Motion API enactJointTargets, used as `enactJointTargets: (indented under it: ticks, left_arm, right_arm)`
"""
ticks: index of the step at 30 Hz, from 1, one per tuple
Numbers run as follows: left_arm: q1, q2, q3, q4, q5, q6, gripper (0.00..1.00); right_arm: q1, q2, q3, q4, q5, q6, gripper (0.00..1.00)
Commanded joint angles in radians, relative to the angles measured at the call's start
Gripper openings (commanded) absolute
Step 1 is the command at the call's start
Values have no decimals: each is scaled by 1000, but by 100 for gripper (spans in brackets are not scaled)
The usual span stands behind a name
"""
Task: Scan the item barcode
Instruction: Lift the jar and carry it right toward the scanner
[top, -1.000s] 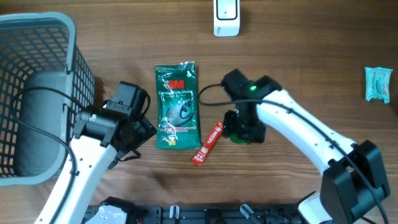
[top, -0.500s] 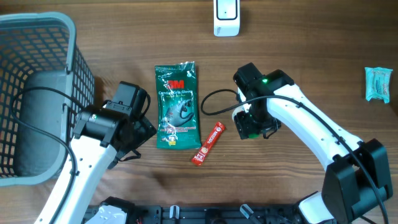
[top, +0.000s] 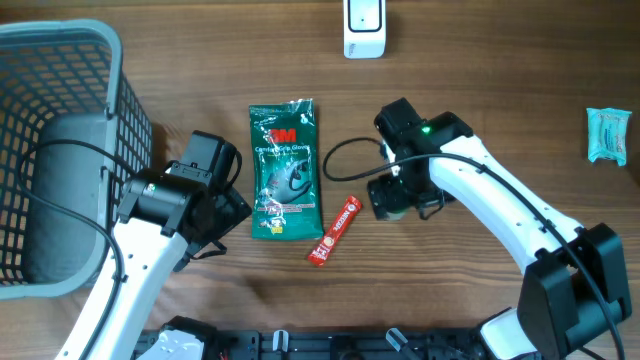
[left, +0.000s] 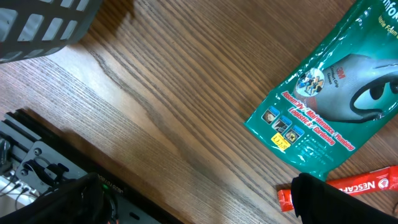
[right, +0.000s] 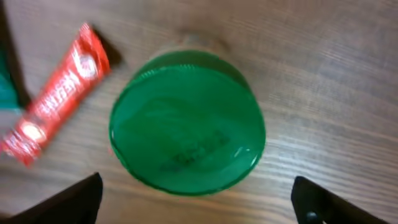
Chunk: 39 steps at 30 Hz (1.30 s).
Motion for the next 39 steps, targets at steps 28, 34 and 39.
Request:
enactJointTargets:
  ticks: [28,34,39]
  left_arm:
    - [-5,0,-1,0,-3,-17,100]
    - [-5,0,-1,0,-3,-17,100]
    - [-5,0,-1,0,-3,-17,100]
  right_arm:
    - [13,-31,-151,258,85,352,100]
    - [14,-11,-178,275,77,218,90]
    - [13,62,-197,298,54,194,77]
